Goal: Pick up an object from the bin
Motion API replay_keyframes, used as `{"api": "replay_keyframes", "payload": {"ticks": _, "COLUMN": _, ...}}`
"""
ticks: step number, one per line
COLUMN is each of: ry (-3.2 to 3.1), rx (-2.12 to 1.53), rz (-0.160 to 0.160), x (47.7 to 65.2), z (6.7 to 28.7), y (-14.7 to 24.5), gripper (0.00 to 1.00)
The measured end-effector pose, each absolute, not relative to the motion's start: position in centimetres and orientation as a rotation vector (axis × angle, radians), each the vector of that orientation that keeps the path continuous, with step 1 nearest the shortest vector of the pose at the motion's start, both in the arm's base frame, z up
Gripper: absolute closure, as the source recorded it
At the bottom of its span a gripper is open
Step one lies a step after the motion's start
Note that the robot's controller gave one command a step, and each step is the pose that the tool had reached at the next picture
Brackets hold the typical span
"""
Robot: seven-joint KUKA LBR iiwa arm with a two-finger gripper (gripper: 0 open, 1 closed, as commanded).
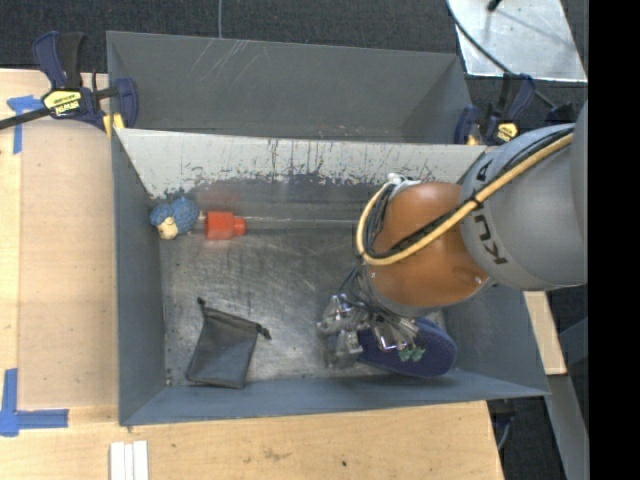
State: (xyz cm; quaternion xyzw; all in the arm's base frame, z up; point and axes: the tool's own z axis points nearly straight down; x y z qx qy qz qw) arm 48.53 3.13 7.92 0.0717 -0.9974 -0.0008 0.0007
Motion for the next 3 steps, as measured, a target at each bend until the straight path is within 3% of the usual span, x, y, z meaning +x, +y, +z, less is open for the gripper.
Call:
{"api": "replay_keyframes", "payload": {"ticks": 1, "ry": -3.142, "rx": 0.221, "rz": -0.001, "x": 48.9, "z": 8.3, "y": 3.0, "gripper": 0.0}}
{"api": "replay_keyframes", "payload": {"ticks": 2, "ry": -3.143, "rx": -0.159, "rz": 0.0, "x": 50.4, "z": 10.6, "y": -5.3, "gripper": 0.0}}
{"api": "replay_keyframes", "payload": {"ticks": 3, "ry": -3.165, "rx": -0.296, "rz": -0.026, "x": 50.4, "z": 7.9, "y": -7.6, "gripper": 0.0}}
